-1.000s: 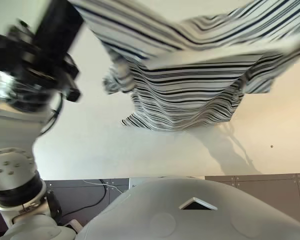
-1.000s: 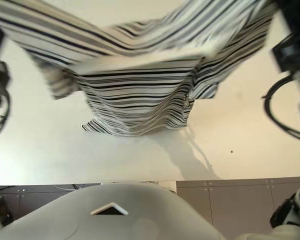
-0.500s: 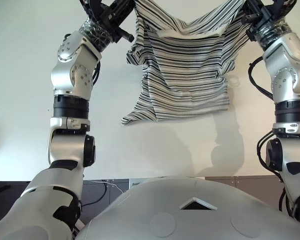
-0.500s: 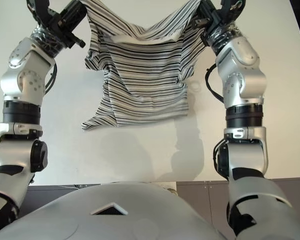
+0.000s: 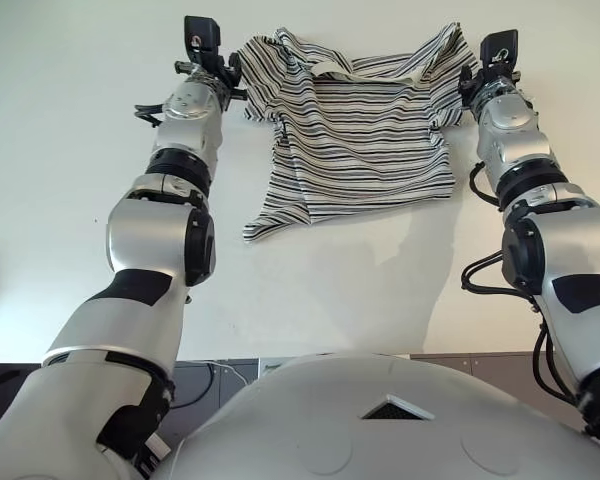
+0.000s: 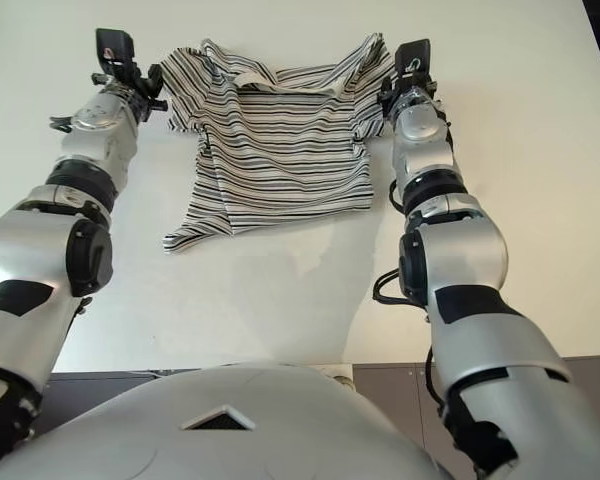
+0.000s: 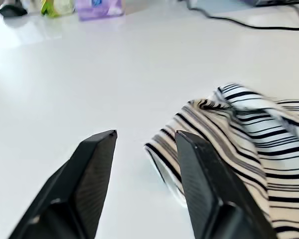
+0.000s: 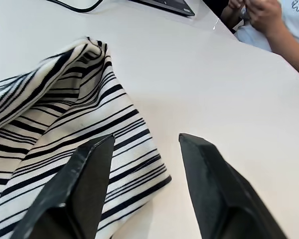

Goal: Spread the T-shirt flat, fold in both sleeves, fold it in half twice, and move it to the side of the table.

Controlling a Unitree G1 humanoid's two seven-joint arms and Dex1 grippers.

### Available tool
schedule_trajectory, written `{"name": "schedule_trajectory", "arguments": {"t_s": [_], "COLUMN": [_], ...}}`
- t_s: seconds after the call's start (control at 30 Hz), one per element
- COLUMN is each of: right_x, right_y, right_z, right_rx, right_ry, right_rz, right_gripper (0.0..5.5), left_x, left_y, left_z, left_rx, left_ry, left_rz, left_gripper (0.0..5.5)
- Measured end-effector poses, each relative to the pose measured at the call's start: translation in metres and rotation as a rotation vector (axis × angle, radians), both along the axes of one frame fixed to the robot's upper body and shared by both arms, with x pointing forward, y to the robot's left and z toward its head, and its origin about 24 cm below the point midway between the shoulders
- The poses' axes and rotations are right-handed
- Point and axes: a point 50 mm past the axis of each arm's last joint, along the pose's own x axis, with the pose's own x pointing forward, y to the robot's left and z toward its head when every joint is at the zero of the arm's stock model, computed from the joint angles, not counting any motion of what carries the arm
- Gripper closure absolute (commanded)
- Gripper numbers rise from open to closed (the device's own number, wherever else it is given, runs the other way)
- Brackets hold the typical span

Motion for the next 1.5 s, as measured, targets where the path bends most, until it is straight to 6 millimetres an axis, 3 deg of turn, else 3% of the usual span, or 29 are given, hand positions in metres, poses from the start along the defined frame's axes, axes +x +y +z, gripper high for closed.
{"name": "schedule_trajectory", "arguments": {"t_s": [0.07,0.13,0.17,0.23,0.33,0.5,0.57,0.63,0.73,0.77,0.83,0.87,0.93,1.07,1.1,1.17,1.23,1.3,1.37,1.43,1.5], "right_x": [0.001,-0.008,-0.018,-0.03,-0.055,-0.092,-0.103,-0.113,-0.135,-0.135,-0.122,-0.108,-0.082,-0.034,-0.025,-0.012,-0.018,-0.037,-0.062,-0.081,-0.087], "right_y": [0.007,0.013,0.015,0.02,0.025,0.02,0.024,0.03,0.031,0.026,0.013,0.011,0.013,0.019,0.016,0.004,-0.003,-0.002,0.011,0.019,0.015], "right_z": [0.005,-0.008,-0.021,-0.024,-0.026,-0.013,0.009,0.029,0.032,0.024,-0.005,-0.015,-0.017,-0.017,-0.013,0.014,0.035,0.034,0.026,0.022,0.013], "right_rx": [-0.088,-0.168,-0.211,-0.251,-0.257,-0.2,-0.146,-0.112,-0.055,-0.076,-0.152,-0.172,-0.191,-0.152,-0.068,0.147,0.213,0.228,0.208,0.16,0.076], "right_ry": [-0.026,0.003,0.033,-0.004,-0.047,-0.075,-0.114,-0.137,-0.034,0.017,0.126,0.134,0.101,0.024,-0.014,-0.171,-0.305,-0.323,-0.256,-0.174,-0.055], "right_rz": [0.134,0.289,0.361,0.489,0.638,0.675,0.709,0.779,0.889,0.872,0.748,0.671,0.577,0.29,0.171,-0.008,-0.009,0.058,0.221,0.392,0.487], "right_gripper": [3.13,3.13,3.13,3.13,3.13,3.13,3.13,3.13,3.13,3.13,3.13,3.13,3.13,3.13,3.13,3.13,3.13,3.13,3.13,3.13,3.13], "left_x": [-0.004,-0.023,-0.035,-0.052,-0.063,-0.081,-0.087,-0.093,-0.124,-0.131,-0.133,-0.134,-0.124,-0.07,-0.057,-0.04,-0.042,-0.051,-0.062,-0.075,-0.093], "left_y": [-0.025,-0.042,-0.042,-0.041,-0.034,-0.017,-0.016,-0.015,-0.009,-0.006,-0.002,-0.003,-0.01,-0.016,-0.015,-0.013,-0.014,-0.014,-0.018,-0.03,-0.04], "left_z": [0.005,-0.013,-0.028,-0.044,-0.039,-0.033,-0.022,0.002,0.031,0.029,0.006,-0.018,-0.031,-0.027,-0.026,-0.016,-0.013,-0.019,-0.014,0.006,0.018], "left_rx": [-0.005,0.068,0.092,0.144,0.267,0.325,0.276,0.174,0.055,0.085,0.175,0.223,0.267,0.388,0.397,0.371,0.368,0.361,0.329,0.265,0.231], "left_ry": [-0.092,-0.092,-0.05,0.002,-0.028,-0.056,-0.088,-0.158,-0.154,-0.113,0.002,0.108,0.123,0.042,0.029,-0.043,-0.096,-0.112,-0.169,-0.256,-0.269], "left_rz": [-0.272,-0.504,-0.576,-0.692,-0.814,-0.844,-0.797,-0.748,-0.824,-0.857,-0.866,-0.87,-0.857,-0.68,-0.601,-0.49,-0.487,-0.477,-0.486,-0.574,-0.728], "left_gripper": [3.33,3.33,3.33,3.33,3.33,3.33,3.33,3.33,3.33,3.33,3.33,3.33,3.33,3.33,3.33,3.33,3.33,3.33,3.33,3.33,3.33]}}
